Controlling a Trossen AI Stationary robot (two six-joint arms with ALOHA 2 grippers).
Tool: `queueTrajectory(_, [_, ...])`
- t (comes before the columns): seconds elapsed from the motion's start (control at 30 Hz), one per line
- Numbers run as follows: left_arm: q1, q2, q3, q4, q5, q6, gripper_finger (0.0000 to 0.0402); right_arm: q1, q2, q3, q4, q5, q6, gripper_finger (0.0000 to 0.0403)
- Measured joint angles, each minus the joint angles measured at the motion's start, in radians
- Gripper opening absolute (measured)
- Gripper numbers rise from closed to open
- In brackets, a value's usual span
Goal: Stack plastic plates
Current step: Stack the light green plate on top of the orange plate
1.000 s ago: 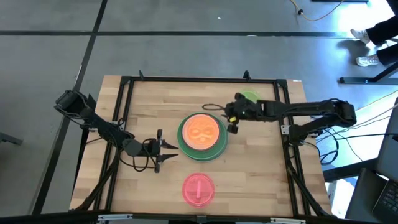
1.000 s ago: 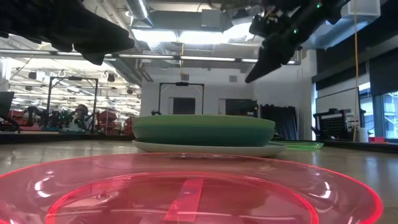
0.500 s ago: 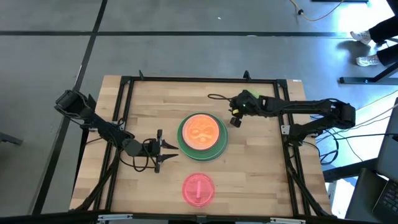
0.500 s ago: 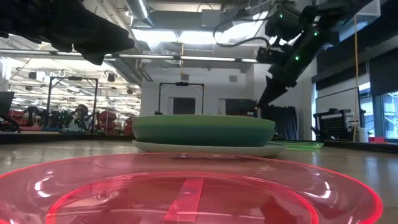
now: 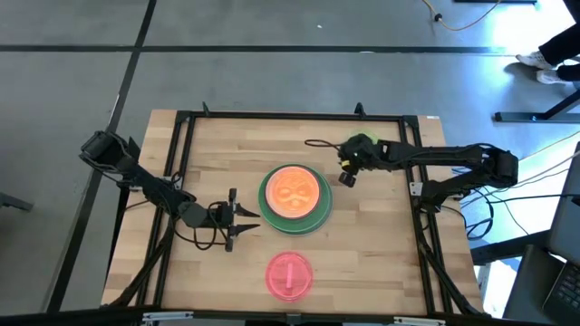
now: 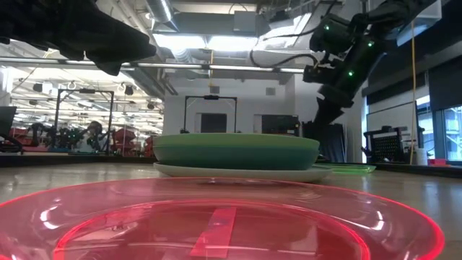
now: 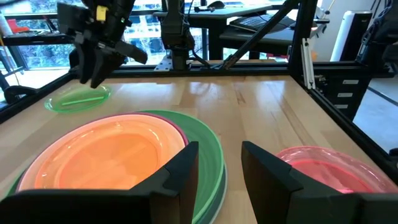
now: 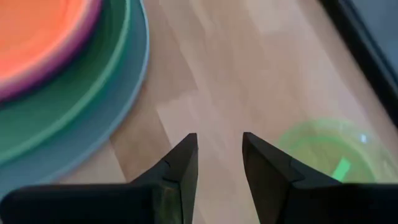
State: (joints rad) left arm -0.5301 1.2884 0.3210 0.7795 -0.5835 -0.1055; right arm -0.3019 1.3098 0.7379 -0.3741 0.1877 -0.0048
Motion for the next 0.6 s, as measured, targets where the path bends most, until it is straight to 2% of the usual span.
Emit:
queueTrajectory(0.13, [0.000, 0.000, 0.000, 0.000, 0.000, 0.000, 0.0115, 0.000, 0.000, -0.037, -0.005, -0.006, 0.006, 0.0119])
queueTrajectory(0.23, [0.000, 0.000, 0.000, 0.000, 0.000, 0.000, 0.0115, 0.000, 0.005, -0.092, 0.063, -0.007, 0.002, 0.0119])
queueTrajectory(0.4, [0.000, 0.000, 0.000, 0.000, 0.000, 0.000, 0.0115, -0.001, 0.047, -0.146, 0.140, 0.121, 0.001, 0.0119])
queueTrajectory(0.6, [0.000, 0.000, 0.000, 0.000, -0.003, 0.000, 0.0115, -0.049, 0.142, -0.147, 0.163, 0.151, 0.000, 0.0119])
